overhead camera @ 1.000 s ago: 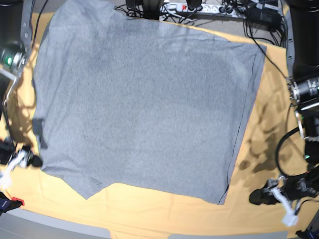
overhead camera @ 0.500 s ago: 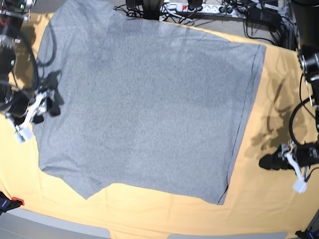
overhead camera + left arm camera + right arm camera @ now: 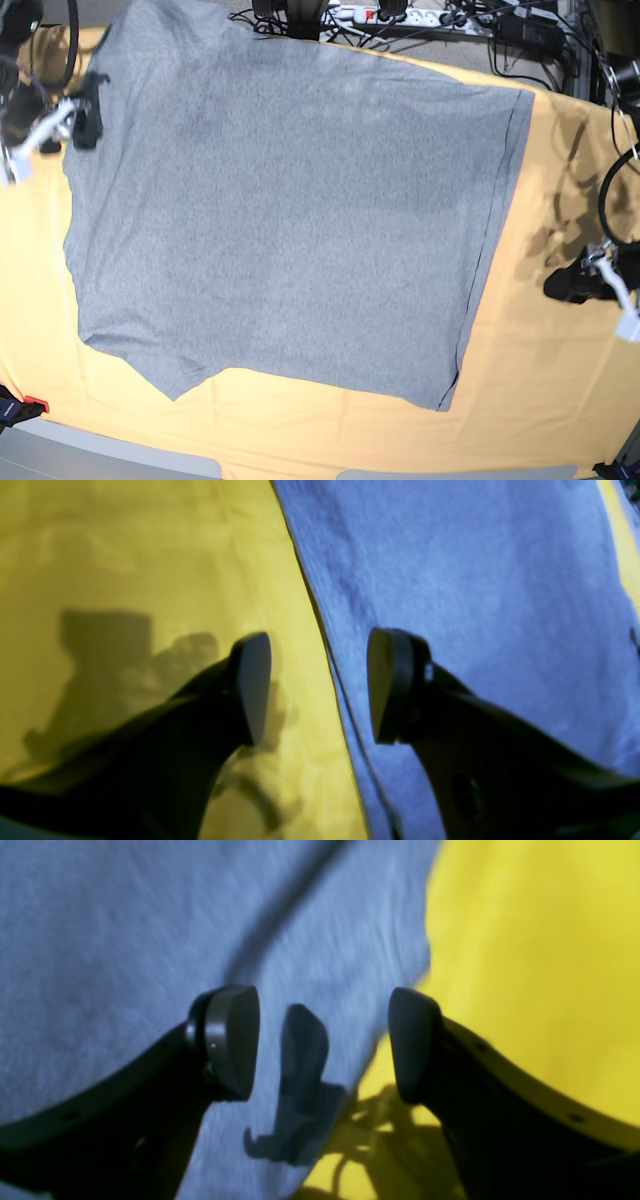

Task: Layout the t-shirt on the table in an organized manner, then fold the t-shirt properly
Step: 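Release the hem and move both grippers to the collar-side corners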

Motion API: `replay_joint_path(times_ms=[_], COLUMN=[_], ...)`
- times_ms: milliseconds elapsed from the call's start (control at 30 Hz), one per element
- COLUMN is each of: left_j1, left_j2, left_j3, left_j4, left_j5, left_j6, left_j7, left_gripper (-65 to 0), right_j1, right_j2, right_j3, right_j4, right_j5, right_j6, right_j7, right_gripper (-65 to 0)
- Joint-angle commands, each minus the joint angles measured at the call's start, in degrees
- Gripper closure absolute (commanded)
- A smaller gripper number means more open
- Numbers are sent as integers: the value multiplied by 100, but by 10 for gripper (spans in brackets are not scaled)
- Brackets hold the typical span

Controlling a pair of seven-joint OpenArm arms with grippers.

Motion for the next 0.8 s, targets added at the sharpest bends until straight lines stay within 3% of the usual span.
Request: replay_joint_path(times_ms=[0,133,367,767], left_j1=[-44,387,1263,2933], left_j2=[-136,-144,-157,-234], left_j3=[-212,-785,-1388,-2153], left_j4=[83,87,186,1399], left_j5=[-247,-400,-966,-1086], left_j6=[-30,-30,-30,-30], left_j7=[35,111,111,111], left_gripper=[-327,-327,-327,-327], right_j1=[-74,-415,-636,-684], right_j2=[-20,-372,-776,-796], right_j3=[210,654,763,765], right_j4=[87,83,-103,-1086], right_j5=[179,533,363,387], right_j6=[42,170,94,166], right_j7=[109,114,227,262], right_gripper=[-419,-419,-419,-419])
